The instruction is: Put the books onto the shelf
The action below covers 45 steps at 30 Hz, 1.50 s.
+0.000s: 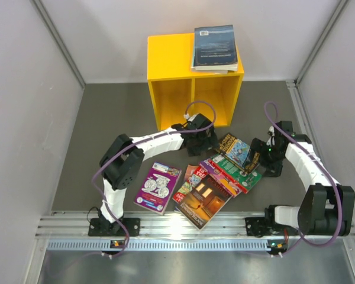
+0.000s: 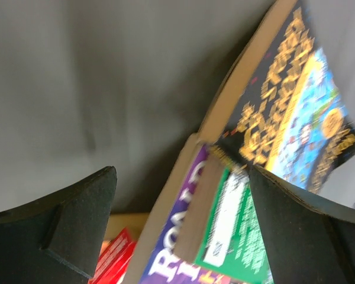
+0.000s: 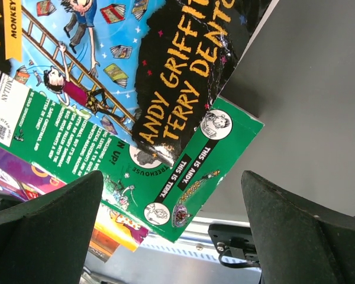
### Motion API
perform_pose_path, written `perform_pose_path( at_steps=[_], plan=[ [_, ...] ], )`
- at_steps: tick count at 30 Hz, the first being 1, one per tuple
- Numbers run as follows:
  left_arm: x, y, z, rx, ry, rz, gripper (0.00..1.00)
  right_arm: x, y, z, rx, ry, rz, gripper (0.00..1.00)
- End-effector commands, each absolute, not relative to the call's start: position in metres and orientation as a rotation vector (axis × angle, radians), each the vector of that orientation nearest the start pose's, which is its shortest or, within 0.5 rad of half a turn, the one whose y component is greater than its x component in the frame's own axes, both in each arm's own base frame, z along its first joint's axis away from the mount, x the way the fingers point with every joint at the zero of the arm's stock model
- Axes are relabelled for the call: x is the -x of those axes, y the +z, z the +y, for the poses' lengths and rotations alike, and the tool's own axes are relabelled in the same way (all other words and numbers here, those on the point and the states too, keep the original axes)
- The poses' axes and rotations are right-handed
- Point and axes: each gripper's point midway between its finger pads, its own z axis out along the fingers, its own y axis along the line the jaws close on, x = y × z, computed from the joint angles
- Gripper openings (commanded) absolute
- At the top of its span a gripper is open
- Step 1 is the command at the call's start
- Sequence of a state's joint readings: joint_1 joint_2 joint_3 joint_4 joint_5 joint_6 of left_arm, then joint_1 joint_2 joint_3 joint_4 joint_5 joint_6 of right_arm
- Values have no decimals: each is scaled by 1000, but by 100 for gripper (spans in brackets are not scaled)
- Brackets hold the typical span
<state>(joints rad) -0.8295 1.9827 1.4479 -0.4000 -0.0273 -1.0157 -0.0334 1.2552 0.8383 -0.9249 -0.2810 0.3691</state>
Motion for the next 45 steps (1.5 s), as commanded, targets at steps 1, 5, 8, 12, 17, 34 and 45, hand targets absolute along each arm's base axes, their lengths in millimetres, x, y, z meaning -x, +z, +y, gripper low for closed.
perform_pose_path(
  at_steps=[1, 5, 8, 12, 17, 34, 45],
  plan=[
    [-344, 106, -420, 297, -846, 2480, 99, -202, 90, 60, -505, 486, 2844, 100],
    [-352, 98, -434, 297, -875, 2489, 99, -195, 93, 64, -507, 508, 2845, 100],
    [-353, 82, -438, 339, -859, 2522, 99, -189, 92, 66, -510, 528, 2858, 100],
    [-356, 68, -444, 382, -879, 2531, 96, -184, 96, 68, -506, 537, 2869, 100],
    [-354, 52, -463, 357, -939, 2591, 75, -181, 99, 74, -495, 578, 2871, 100],
    [-334, 150, -448, 125, -1044, 2505, 0, -212, 219, 102, -426, 788, 2576, 100],
    [-253, 331, -417, -494, -1340, 2169, 0, -203, 321, 152, -144, 1268, 2240, 100]
  ],
)
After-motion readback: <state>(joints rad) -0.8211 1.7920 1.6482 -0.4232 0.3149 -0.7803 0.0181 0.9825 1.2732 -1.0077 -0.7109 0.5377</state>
